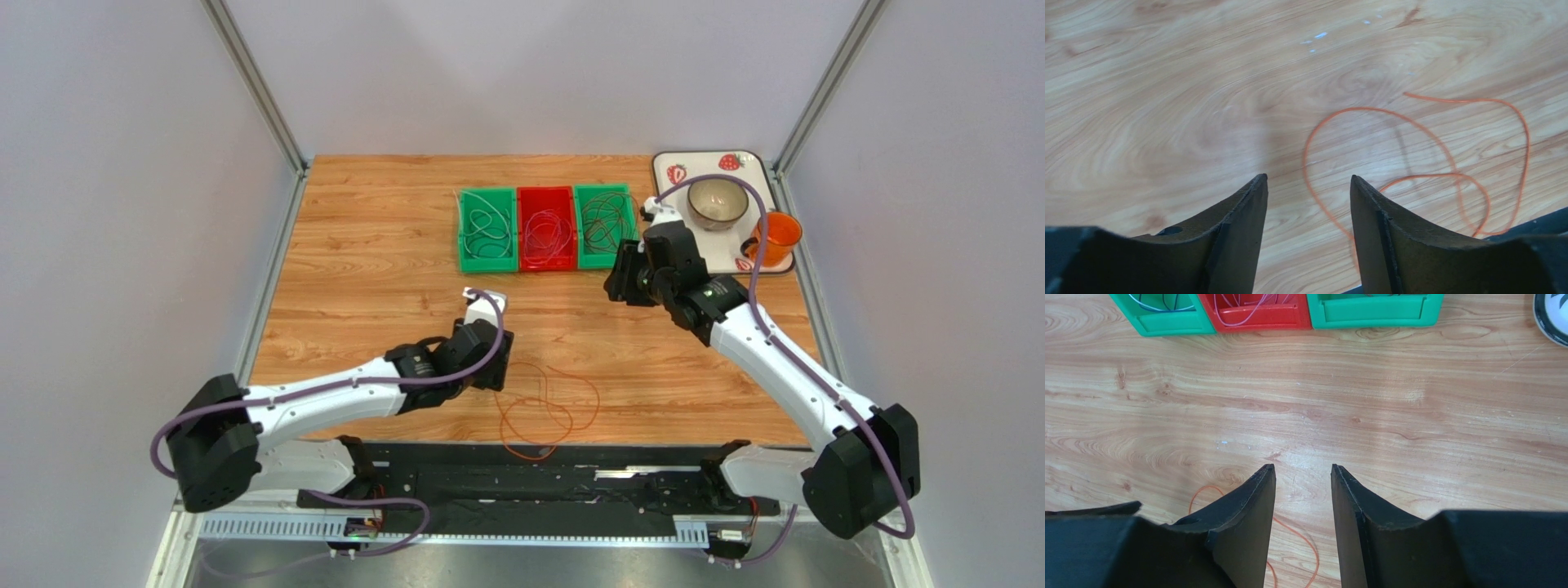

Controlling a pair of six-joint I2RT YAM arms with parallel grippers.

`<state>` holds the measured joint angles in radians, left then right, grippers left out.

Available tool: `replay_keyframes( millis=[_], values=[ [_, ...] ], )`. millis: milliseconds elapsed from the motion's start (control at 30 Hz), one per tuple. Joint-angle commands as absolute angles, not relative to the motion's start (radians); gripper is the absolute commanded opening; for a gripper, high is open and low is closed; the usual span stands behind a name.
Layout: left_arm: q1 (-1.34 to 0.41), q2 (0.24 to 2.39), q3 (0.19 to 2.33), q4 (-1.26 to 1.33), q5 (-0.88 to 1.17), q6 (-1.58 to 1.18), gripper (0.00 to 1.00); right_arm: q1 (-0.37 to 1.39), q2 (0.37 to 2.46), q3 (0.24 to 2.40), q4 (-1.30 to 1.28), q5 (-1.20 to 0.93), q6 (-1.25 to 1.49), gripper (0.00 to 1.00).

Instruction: Untangle the cables

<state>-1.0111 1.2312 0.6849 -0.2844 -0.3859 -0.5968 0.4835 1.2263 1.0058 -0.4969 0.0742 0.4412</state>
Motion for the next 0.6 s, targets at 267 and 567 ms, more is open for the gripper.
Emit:
replay_keyframes(
  millis=[267,567],
  values=[
    [-1.008,0.894,0.698,-0.601,-0.554,-0.672,0.59,0.597,1.175,0.941,-0.558,-0.123,0.531,0.47],
    [-1.005,0.776,0.889,-0.871,-0.58,-0.684,0.58,0.829,1.129,0.796,-0.546,-0.123,0.692,0.61]
  ],
)
